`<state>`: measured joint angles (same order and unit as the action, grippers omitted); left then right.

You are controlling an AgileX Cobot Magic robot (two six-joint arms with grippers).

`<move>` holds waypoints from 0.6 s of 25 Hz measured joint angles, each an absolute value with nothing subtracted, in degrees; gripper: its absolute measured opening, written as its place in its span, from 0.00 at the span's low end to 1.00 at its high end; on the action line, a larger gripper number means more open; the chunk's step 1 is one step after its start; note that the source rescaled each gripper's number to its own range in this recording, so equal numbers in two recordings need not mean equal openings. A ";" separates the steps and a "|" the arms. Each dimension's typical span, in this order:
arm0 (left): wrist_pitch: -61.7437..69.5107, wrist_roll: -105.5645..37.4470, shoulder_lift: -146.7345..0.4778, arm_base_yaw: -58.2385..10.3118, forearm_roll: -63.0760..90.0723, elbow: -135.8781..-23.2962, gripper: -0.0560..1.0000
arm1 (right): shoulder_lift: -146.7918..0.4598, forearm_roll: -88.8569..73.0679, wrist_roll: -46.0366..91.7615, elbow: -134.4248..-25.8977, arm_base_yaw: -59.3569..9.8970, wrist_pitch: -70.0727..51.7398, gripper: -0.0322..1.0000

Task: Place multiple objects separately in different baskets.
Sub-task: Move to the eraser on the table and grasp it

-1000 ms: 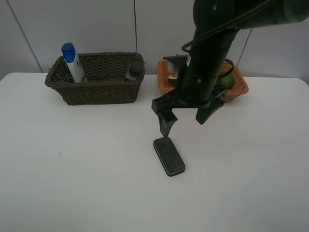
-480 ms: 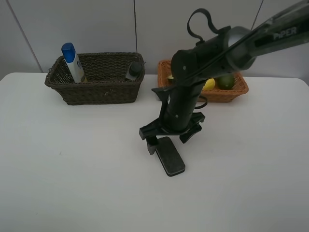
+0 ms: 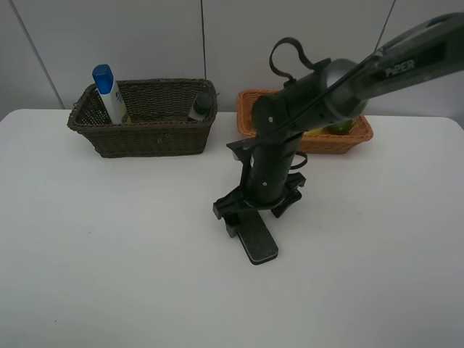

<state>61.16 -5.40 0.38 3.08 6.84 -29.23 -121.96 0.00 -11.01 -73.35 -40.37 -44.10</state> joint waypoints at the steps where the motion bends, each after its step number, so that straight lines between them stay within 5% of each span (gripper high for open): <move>1: 61.16 -5.40 0.38 3.08 6.84 -29.23 1.00 | -122.05 0.00 -11.01 -73.43 -40.37 -44.10 1.00; 5: 61.16 -5.40 0.38 3.08 6.84 -29.23 1.00 | -122.42 0.72 -11.03 -73.81 -40.37 -44.51 0.85; 9: 61.16 -5.40 0.38 3.08 6.84 -29.23 1.00 | -122.42 1.77 -11.03 -73.81 -40.37 -44.32 0.34; 15: 61.16 -5.40 0.38 3.08 6.84 -29.23 1.00 | -121.89 1.69 -11.03 -73.75 -40.37 -44.93 0.35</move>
